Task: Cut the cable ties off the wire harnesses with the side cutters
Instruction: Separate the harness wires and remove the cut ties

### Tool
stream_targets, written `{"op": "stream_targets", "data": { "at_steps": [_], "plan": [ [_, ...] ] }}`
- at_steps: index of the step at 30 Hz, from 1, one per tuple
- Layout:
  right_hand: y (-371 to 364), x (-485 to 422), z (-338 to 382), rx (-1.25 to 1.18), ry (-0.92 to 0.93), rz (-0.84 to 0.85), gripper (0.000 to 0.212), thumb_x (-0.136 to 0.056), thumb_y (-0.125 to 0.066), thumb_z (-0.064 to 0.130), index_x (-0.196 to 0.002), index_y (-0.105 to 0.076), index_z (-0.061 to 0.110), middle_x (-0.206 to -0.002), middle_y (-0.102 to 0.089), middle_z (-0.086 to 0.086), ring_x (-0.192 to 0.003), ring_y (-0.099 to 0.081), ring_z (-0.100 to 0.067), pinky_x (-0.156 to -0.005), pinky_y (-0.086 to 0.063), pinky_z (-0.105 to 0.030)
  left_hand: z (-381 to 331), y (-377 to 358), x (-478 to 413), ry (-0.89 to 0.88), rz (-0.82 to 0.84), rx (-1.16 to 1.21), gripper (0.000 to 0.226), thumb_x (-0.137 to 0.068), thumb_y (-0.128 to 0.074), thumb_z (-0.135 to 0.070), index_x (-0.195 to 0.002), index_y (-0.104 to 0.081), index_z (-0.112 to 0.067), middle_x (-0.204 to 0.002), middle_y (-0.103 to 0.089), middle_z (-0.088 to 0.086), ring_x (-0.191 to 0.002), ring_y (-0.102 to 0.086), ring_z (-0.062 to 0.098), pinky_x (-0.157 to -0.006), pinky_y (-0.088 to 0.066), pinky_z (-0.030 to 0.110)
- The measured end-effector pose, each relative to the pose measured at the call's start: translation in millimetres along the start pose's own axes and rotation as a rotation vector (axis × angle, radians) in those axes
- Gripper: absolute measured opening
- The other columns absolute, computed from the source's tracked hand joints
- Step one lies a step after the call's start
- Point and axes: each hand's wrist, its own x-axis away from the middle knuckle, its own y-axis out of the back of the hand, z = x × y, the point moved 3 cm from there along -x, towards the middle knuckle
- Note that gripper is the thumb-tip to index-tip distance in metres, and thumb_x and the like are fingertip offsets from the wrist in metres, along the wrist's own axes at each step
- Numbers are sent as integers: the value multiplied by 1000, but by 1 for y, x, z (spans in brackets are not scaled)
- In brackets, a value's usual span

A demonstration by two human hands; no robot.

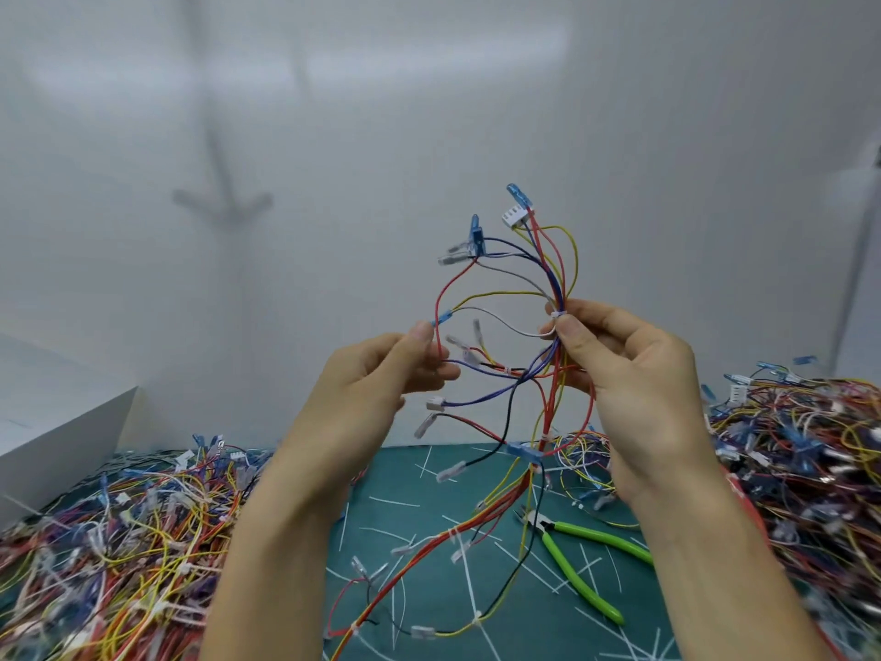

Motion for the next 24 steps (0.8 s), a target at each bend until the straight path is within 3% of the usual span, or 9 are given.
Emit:
{"op": "stream_targets", "data": {
  "at_steps": [4, 8, 9, 11, 14, 18, 24],
  "plan": [
    [-3, 1, 0, -24, -7, 18, 18, -95, -62, 9, -90, -70, 23, -76, -76, 9, -70, -67, 0, -62, -52, -12, 7, -8, -6, 64, 7, -10, 54, -103, -28, -47, -96, -74, -20, -87, -77, -11, -84, -69, -6, -86, -42, 26],
    [-5, 0, -3, -56, -62, 46, 16, -95, -61, 10, -90, -72, 21, -78, -76, 6, -71, -66, -3, -64, -52, -14, 10, -23, -5, 61, 129, 77, 21, -95, -56, -20, -98, -77, -15, -93, -78, -4, -93, -72, 6, -98, -45, 37],
    [-5, 0, -4, -68, -79, 47, 16, -95, -62, 10, -90, -72, 21, -79, -76, 5, -71, -66, -4, -64, -52, -14, 11, -26, -5, 37, 157, 77, 16, -92, -63, -16, -101, -76, -15, -95, -78, -3, -94, -72, 7, -96, -46, 36],
    [-4, 0, -6, -84, -105, 40, 15, -95, -62, 10, -90, -72, 20, -79, -77, 4, -70, -66, -6, -64, -53, -15, 12, -28, -5, -10, 192, 105, 18, -85, -71, -12, -102, -75, -13, -96, -77, -2, -89, -71, 2, -82, -52, 20],
    [-4, 0, -8, -84, -120, 42, 14, -94, -62, 10, -92, -72, 19, -79, -76, 4, -70, -66, -8, -64, -53, -16, 11, -29, -3, -57, 181, 140, 15, -84, -71, -6, -98, -74, -6, -96, -77, -2, -83, -70, -1, -70, -49, 6],
    [-6, 1, -8, -40, -95, 27, 13, -95, -63, 10, -91, -72, 20, -79, -77, 5, -70, -68, -7, -63, -55, -18, 10, -28, -4, -123, 162, 89, 7, -88, -68, -8, -91, -73, -12, -83, -77, -7, -77, -69, -3, -67, -47, 5],
    [-6, 3, -8, 21, -175, 139, 11, -95, -63, 13, -97, -73, 15, -81, -78, -1, -67, -73, -14, -60, -57, -21, 12, -25, -7, -130, 77, 123, 7, -91, -66, -13, -94, -70, -11, -88, -77, 5, -78, -69, 6, -67, -48, 9]
  ]
}}
